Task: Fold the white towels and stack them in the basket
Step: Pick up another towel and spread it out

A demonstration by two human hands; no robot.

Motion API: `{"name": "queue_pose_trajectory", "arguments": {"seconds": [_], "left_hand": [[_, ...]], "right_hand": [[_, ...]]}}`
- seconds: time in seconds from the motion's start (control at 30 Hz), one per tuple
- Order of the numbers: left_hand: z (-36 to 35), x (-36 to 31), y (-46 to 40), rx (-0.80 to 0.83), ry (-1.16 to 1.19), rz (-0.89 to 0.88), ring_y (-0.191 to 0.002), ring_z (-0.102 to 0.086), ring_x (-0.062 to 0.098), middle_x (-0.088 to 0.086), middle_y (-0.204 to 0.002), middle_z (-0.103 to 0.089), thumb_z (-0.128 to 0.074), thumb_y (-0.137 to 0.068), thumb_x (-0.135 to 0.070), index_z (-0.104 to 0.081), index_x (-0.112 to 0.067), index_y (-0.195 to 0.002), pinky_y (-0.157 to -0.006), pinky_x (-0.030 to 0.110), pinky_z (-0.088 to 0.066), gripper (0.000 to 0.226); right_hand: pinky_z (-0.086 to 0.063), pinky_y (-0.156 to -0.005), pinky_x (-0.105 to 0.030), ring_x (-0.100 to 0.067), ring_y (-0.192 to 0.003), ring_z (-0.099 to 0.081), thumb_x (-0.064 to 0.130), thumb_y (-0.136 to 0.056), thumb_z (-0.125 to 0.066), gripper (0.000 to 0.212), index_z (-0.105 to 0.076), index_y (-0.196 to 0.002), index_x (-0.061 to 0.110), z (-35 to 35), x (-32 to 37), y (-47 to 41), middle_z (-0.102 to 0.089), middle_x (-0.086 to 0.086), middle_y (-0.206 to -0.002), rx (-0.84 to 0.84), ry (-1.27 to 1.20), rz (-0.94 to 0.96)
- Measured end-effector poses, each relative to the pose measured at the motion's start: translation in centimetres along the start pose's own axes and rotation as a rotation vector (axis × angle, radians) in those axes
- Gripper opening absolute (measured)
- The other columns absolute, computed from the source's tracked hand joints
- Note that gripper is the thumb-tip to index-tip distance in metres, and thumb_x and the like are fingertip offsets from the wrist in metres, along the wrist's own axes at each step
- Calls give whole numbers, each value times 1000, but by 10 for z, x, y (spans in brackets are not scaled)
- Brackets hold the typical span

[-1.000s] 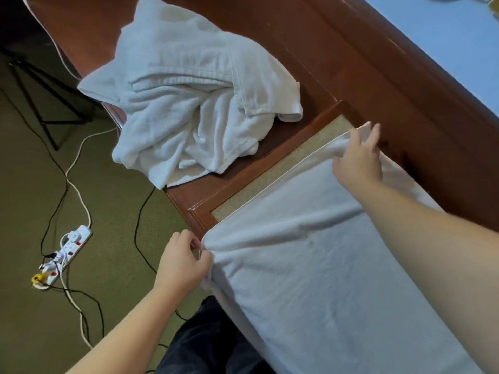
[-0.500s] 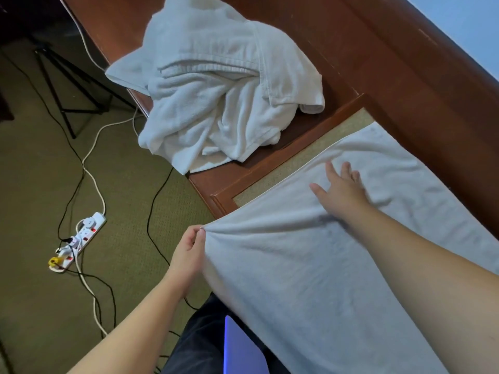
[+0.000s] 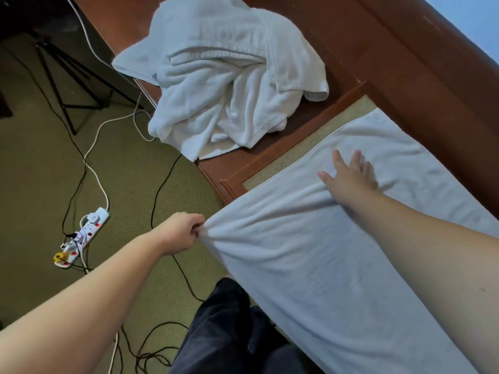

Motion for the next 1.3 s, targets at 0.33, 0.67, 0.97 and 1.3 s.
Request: {"name": "queue_pose_trajectory", "arguments": {"seconds": [0.33,0.67,0.97,1.3], "left_hand": [[-10,-9,9,-519,516,468,-93,-63,19,-2,-107,-63,-53,-92,-1,-58,-19,-115,-77,39,-55,30],[-41,-228,19,-317,116,-383,-136,-43,17,-9,-146,-51,-56,-101,-48,-54,-35,-140,-111,41,-40,41],[-122,-335,-44,4,-455,-304,-156,17,43,14,-171,20,-32,-88,-87,-2,-38,-165,-125,64,1,96],[-196,-465,-65,-26,-598,-347,-147,23,60,22,-166,29,-20,-66,-106,15,-48,-159,-109,82,0,115]], "right_hand": [[-24,-120,-59,-30,-149,-31,50,-103,-48,55,-46,-152,26,-47,-6,53,-33,-7,-163,-281,-184,31],[-9,-124,-64,-24,-161,1,55,-108,-28,59,-16,-164,42,-80,-113,122,3,5,-175,-179,-274,-194],[-10,-124,-64,-33,-160,5,57,-108,-21,62,-1,-164,43,-120,-279,180,11,0,-174,-49,-408,-601],[-31,-120,-51,-36,-155,-19,40,-110,-32,58,-20,-164,22,-127,-429,160,-19,-15,-169,-264,-465,-655]]}}
Point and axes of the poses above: each hand's wrist, its own y-axis away from the middle knuckle, its own z-axis out of the back of the hand, x = y × z, the point moved 1 cm from there along -y, towards the middle knuckle
